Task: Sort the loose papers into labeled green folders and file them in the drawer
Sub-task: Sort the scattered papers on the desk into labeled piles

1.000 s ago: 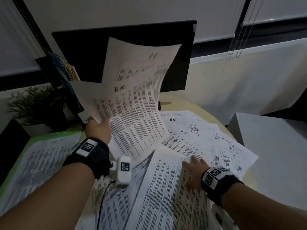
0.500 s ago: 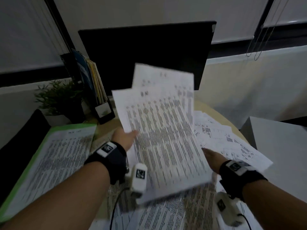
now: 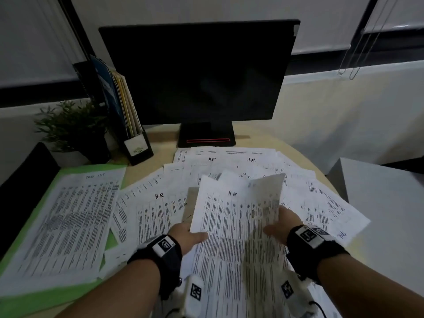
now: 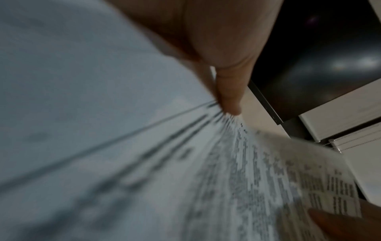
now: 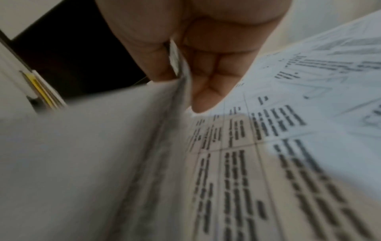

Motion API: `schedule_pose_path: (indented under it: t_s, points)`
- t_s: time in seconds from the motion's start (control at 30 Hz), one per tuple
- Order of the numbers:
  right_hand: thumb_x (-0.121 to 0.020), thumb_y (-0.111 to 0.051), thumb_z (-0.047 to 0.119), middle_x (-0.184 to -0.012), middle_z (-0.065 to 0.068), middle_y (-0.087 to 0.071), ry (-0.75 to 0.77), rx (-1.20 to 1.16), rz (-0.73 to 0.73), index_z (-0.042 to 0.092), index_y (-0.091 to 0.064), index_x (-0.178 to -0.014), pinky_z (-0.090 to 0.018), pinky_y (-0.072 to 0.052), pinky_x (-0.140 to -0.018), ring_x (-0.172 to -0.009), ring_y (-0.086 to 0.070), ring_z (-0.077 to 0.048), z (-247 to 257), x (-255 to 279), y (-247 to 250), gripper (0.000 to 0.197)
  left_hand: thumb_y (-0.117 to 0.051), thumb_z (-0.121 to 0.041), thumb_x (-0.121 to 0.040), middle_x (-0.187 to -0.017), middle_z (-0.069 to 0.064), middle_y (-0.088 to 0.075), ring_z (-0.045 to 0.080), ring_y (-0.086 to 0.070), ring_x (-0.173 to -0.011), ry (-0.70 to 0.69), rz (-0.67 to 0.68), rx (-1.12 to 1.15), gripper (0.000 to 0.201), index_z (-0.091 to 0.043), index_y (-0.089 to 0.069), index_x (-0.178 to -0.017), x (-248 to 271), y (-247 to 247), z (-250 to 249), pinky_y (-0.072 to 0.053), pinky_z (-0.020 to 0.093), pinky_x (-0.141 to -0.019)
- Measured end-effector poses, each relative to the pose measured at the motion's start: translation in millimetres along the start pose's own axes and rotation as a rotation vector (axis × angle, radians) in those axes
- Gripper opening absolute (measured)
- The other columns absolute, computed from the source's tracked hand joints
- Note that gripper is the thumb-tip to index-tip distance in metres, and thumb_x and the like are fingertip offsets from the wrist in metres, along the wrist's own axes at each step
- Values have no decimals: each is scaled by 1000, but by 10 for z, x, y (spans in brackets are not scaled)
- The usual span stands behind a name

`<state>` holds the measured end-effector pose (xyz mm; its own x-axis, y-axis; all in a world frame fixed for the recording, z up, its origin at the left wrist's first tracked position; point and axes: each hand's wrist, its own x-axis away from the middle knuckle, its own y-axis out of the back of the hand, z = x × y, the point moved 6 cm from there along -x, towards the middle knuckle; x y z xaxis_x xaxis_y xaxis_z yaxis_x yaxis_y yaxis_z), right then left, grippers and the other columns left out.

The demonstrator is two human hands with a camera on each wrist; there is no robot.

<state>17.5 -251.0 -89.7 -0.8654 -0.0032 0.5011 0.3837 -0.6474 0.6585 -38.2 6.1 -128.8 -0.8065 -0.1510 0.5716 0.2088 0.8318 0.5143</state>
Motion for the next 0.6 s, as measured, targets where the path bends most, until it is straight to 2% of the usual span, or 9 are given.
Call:
schedule_pose_path:
  t_s: [0.07, 0.1, 0.17, 0.23, 0.3, 0.37, 0.47, 0.53, 0.6]
  points:
    - [-89, -61, 14, -110, -5, -62, 24, 46, -60, 12, -53, -122, -19, -44, -67, -84, -52, -16, 40, -40, 72, 34, -64, -46, -86, -90, -6, -61, 12, -57, -81, -11, -38, 22, 21, -25, -62, -90, 2, 56, -30, -45, 19, -75]
    - [-89, -61, 14, -107, -5, -63, 24, -11, -60, 12, -56, -119, -19, -45, -66, -83, -54, -16, 40, -58, 91, 30, -64, -46, -86, -87, -7, -59, 8, -56, -77, -18, -38, 36, 20, -26, -59, -87, 3, 67, -38, -46, 18, -71]
    - [-91, -62, 20, -94, 0, -64, 17, -135, 5, 13, -60, -102, -24, -50, -68, -82, -61, -18, 24, -64, 68, 13, -68, -39, -85, -91, -9, -61, 6, -57, -81, -35, -4, 95, 21, -25, -61, -99, 15, 49, -54, -44, 14, -68]
    - [-91, -60, 31, -90, -4, -67, -13, -182, 128, 14, -59, -91, -33, -56, -74, -83, -66, -22, 8, -52, -16, 17, -73, -28, -83, -101, -6, -63, 12, -60, -94, -44, 14, 146, 34, -18, -63, -114, -4, 47, -47, -43, 17, -79]
    - [-95, -54, 33, -97, -6, -66, -44, -230, 158, 10, -59, -101, -37, -55, -81, -83, -65, -20, -33, -128, -37, 25, -71, -19, -85, -108, 0, -64, 16, -59, -101, -33, -8, 148, 38, -12, -62, -120, -16, 60, -60, -42, 20, -83]
    - [-98, -48, 29, -106, -1, -59, 4, -75, 57, 10, -56, -119, -38, -48, -87, -82, -56, -13, -48, -279, 95, 29, -71, -17, -85, -117, 5, -65, 17, -58, -99, -15, -45, 165, 39, -9, -61, -122, -74, 65, -69, -42, 21, -84]
    - [-89, -60, 43, -126, -7, -54, -118, 148, -200, 19, -53, -125, -37, -42, -94, -110, -53, -27, -218, -454, 429, 44, -71, -19, -85, -120, 7, -64, 16, -55, -94, -6, -89, 146, 38, -9, -62, -121, -139, 39, -80, -40, 21, -83]
    - [-83, -64, 46, -136, -8, -45, -204, 272, -227, 20, -45, -133, -40, -38, -100, -123, -44, -32, -313, -507, 523, 60, -71, -22, -85, -122, 6, -64, 17, -55, -95, 11, -104, 124, 41, -10, -61, -123, -159, 27, -33, -40, 21, -84]
    - [-79, -69, 45, -139, -11, -40, -240, 298, -185, 14, -36, -139, -41, -39, -102, -127, -41, -32, -383, -589, 507, 76, -71, -24, -85, -122, 6, -64, 18, -56, -95, 48, -102, 130, 42, -12, -61, -123, -174, 13, 48, -41, 21, -84]
